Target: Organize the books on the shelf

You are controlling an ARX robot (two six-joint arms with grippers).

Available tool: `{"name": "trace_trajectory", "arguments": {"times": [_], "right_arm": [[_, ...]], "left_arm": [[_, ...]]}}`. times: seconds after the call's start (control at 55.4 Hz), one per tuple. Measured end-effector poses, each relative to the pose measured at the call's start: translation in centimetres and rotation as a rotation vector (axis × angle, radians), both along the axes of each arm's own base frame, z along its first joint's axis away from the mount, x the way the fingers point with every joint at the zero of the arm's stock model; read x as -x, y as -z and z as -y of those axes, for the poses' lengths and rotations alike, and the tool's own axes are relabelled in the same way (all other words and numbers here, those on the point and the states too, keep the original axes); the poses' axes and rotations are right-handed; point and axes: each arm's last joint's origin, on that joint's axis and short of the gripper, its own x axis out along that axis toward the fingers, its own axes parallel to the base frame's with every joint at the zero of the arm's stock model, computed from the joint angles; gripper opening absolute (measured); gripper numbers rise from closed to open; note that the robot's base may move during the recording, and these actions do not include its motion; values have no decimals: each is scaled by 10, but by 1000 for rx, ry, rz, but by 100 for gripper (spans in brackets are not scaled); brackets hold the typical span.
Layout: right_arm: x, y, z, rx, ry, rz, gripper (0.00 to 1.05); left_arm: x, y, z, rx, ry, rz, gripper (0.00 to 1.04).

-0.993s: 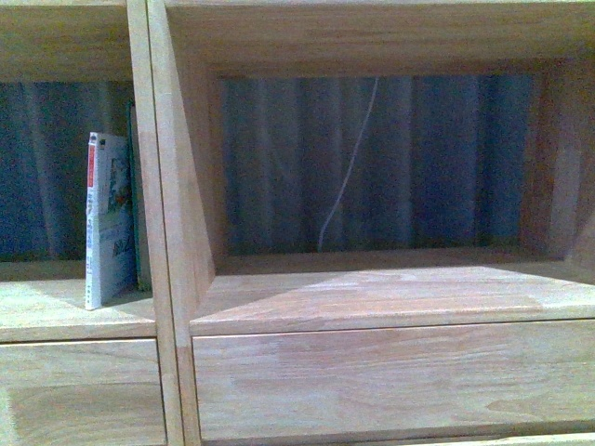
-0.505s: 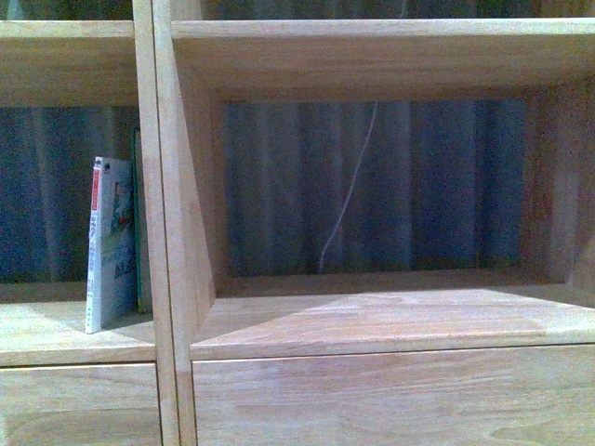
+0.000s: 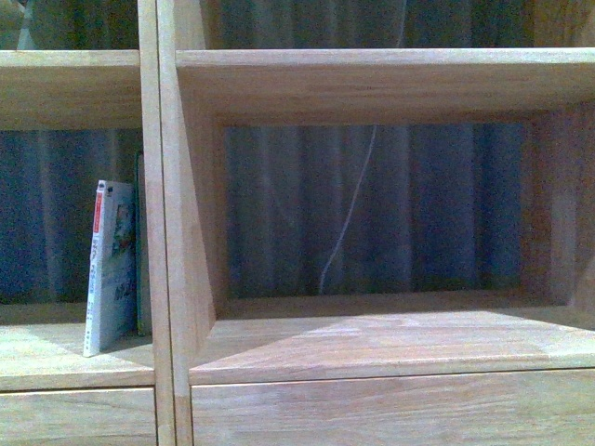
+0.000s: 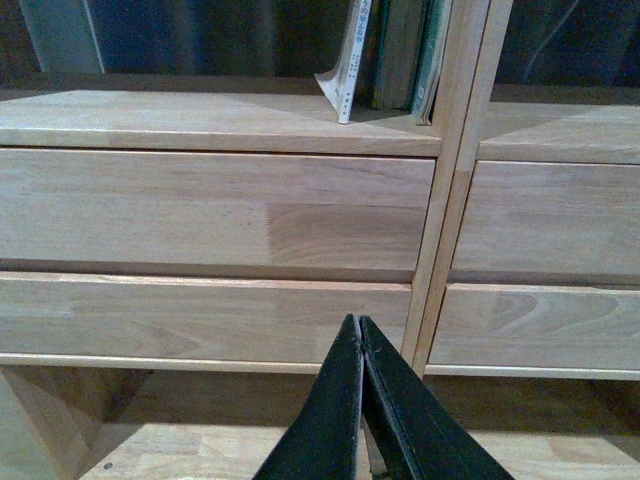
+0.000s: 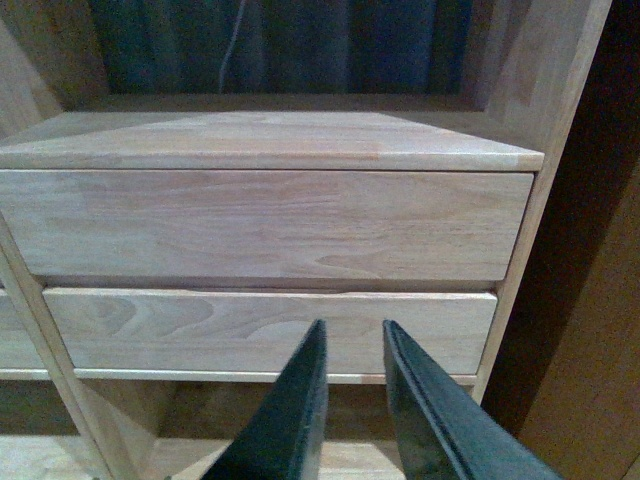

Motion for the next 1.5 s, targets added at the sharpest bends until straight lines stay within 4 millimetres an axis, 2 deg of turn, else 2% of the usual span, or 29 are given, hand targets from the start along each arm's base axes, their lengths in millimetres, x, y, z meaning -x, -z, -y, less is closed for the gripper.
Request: {"name": "trace_trajectory", "arguments": {"times": [0.108,0.343,0.487,0.902,1.065,1.498], "right_arm": [[7,2,0,0,-2,-5,3],[8,2,0,0,0,4,3],[8,2,0,1,0,5,4],[8,2,0,0,0,5,74],[8,2,0,0,0,4,99],[8,2,0,0,0,5,98]], "left_arm": [[0,0,0,0,0,0,3],[0,0,0,0,-1,0,3],[0,0,0,0,-1,0,27],[0,0,0,-2,-1,0,99],[0,0,0,-2,-1,0,97],[0,0,0,-2,-1,0,97]]}}
